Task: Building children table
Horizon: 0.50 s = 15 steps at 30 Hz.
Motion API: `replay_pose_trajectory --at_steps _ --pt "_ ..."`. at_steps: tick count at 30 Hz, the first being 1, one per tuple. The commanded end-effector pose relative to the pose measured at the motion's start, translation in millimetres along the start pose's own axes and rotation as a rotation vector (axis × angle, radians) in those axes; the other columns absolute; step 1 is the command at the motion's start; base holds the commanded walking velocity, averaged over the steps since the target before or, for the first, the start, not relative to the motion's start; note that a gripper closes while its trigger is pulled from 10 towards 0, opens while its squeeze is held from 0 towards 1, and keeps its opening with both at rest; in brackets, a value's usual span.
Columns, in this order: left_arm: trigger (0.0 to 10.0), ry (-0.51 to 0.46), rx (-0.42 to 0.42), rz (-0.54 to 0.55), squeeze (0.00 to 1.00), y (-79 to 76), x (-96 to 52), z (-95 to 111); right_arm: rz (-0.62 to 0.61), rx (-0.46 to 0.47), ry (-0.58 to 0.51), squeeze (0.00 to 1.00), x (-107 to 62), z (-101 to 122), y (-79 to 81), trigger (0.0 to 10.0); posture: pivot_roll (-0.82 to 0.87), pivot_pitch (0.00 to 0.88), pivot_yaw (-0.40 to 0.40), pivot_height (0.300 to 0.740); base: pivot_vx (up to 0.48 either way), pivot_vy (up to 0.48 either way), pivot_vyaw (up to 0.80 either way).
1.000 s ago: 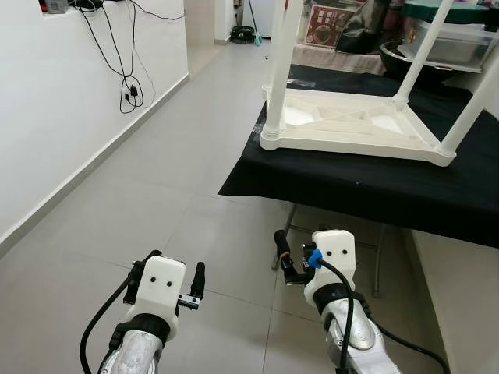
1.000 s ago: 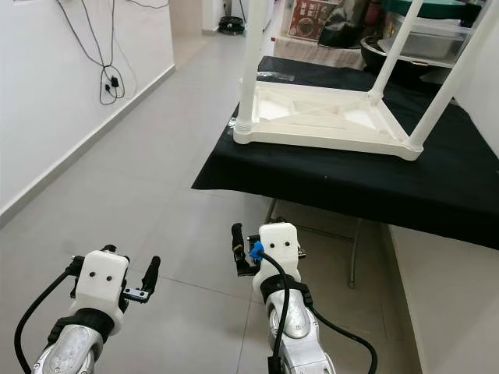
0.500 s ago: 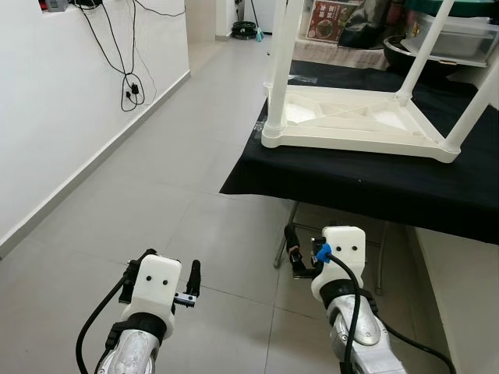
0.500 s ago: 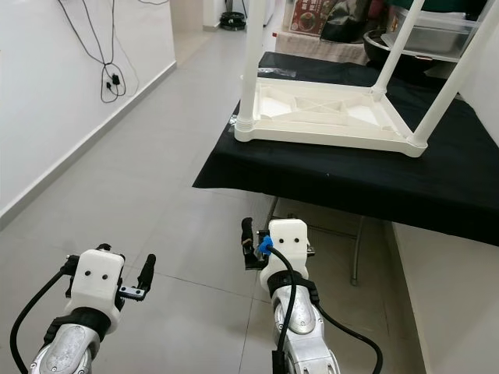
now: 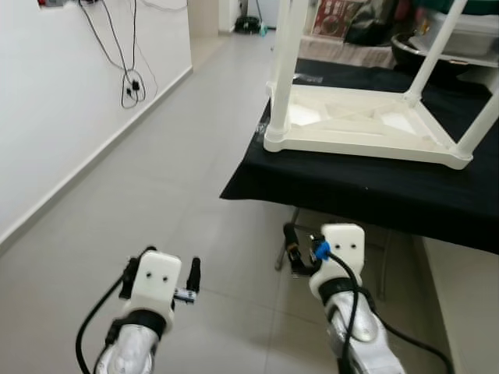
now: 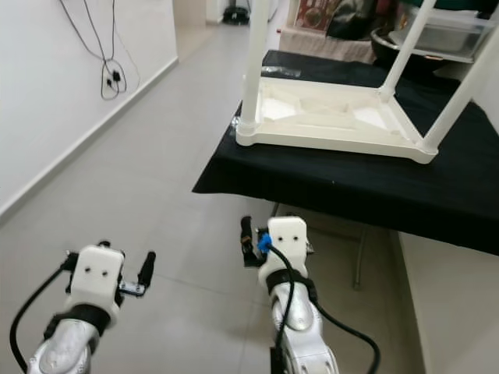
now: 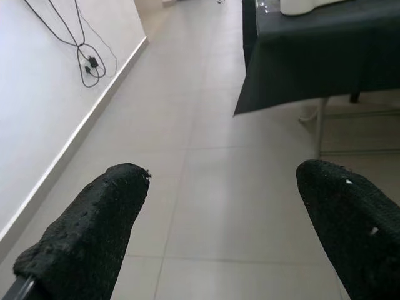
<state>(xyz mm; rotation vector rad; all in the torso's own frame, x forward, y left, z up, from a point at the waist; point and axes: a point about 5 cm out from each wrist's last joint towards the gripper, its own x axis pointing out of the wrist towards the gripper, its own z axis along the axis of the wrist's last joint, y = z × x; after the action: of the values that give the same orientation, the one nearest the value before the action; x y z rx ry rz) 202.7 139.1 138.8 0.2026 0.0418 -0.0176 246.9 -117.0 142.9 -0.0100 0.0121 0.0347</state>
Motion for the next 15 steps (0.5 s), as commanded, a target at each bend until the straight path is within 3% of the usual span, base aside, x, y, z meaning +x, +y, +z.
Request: replay_pose_trajectory --at_steps 1,15 --pt "10.0 0.004 0.008 -0.005 0.0 -0.4 -1.1 0.3 -0.019 -0.017 0.018 0.0 -0.8 -3.9 -4.4 10.0 0.12 0.087 -0.082 0.74 0.48 0.0 0.0" --pt "10.0 0.004 0.003 -0.015 0.0 -0.6 -1.7 1.3 -0.095 -0.015 0.005 0.0 -0.5 -0.9 -12.9 10.0 0.12 0.095 -0.08 0.74 0.479 0.0 0.0"
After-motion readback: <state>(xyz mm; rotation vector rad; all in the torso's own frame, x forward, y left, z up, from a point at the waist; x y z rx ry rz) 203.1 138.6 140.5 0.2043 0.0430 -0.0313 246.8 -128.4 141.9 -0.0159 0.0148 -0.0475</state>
